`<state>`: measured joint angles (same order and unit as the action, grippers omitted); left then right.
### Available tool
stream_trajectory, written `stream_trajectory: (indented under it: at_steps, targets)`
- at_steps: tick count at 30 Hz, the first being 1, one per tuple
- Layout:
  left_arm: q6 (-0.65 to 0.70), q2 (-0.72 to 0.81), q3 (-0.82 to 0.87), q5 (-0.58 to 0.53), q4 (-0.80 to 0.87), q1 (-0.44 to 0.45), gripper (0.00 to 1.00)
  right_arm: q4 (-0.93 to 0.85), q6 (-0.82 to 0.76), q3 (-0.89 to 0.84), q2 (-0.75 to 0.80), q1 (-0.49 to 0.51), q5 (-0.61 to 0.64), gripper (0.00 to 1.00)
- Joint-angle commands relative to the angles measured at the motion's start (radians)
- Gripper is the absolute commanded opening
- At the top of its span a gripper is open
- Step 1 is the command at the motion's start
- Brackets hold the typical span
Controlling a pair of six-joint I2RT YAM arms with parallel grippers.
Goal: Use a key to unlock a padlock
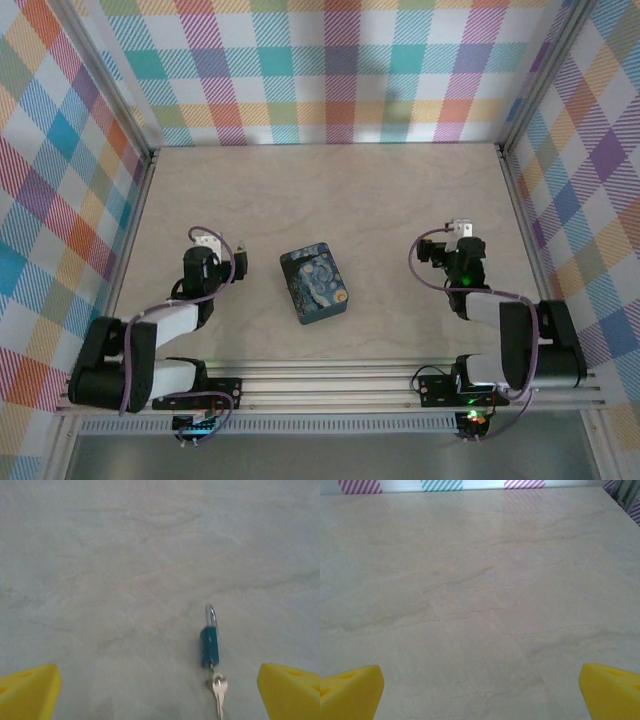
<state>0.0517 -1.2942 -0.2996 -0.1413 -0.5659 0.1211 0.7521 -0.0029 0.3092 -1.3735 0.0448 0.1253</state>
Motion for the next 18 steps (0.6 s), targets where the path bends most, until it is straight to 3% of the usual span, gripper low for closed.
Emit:
stream_trajectory:
  at_steps: [1, 2, 4, 7, 18]
  targets:
    - [-0.015, -0.087, -0.043, -0.019, -0.223, -0.025, 1.00, 0.269, 0.016, -0.015, -0.122, -0.009, -0.039, 1.00]
    - [-0.015, -0.133, -0.047, -0.005, -0.267, -0.029, 1.00, 0.325, 0.014, -0.010, -0.175, -0.008, -0.036, 1.00]
    - [-0.012, -0.204, -0.068, 0.001, -0.281, -0.029, 1.00, 0.161, 0.012, 0.044, -0.147, -0.009, -0.048, 1.00]
    - [-0.006, -0.274, -0.119, 0.019, -0.256, -0.029, 1.00, 0.091, 0.030, 0.094, -0.160, -0.019, -0.040, 1.00]
    - [-0.022, -0.272, -0.121, 0.032, -0.243, -0.047, 1.00, 0.104, 0.027, 0.088, -0.161, -0.019, -0.045, 1.00]
